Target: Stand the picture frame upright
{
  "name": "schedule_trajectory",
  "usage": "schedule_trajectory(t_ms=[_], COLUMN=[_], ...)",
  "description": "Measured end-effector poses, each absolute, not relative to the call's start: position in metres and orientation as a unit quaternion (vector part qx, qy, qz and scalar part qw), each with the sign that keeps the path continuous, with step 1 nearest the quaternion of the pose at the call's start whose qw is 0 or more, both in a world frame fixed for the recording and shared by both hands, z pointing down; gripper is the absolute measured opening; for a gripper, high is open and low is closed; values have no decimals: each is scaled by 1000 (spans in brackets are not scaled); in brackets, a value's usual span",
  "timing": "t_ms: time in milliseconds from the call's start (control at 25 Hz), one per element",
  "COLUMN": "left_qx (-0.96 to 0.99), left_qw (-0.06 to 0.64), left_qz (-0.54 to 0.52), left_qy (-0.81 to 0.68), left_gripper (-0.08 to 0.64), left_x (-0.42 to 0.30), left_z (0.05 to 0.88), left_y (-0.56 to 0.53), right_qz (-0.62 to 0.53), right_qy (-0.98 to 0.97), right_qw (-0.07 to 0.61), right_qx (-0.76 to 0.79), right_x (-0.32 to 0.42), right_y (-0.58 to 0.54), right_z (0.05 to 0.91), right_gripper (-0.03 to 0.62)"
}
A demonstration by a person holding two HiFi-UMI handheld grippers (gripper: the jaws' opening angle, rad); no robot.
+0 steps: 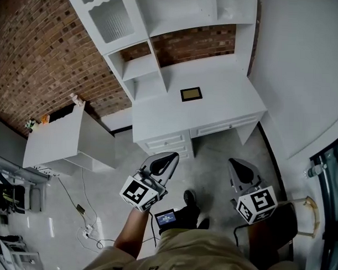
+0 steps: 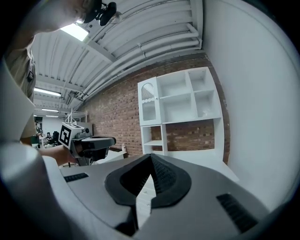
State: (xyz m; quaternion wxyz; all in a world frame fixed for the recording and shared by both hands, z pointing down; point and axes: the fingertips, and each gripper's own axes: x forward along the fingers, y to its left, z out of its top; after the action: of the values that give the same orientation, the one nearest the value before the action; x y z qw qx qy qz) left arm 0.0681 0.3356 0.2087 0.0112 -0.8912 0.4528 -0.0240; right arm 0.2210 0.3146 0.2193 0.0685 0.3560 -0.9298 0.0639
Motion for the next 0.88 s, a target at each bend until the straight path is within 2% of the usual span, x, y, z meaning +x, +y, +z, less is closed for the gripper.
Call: schedule_trajectory(t_ms=[280, 880], left_qx=[-900, -909], left_qw=[4, -13], left_qz=[-11, 7], left_qy=[437, 416], left_gripper=[6, 6], left_x=[54, -35], left_z=[221, 230], left_y=[242, 46], right_qz=[68, 81], right_qy=[-920, -920], right_qw=[89, 95], right_qx=[374, 372], right_x=[212, 107], right_y=[229, 38], right_z=[233, 243], right_gripper=[2, 2])
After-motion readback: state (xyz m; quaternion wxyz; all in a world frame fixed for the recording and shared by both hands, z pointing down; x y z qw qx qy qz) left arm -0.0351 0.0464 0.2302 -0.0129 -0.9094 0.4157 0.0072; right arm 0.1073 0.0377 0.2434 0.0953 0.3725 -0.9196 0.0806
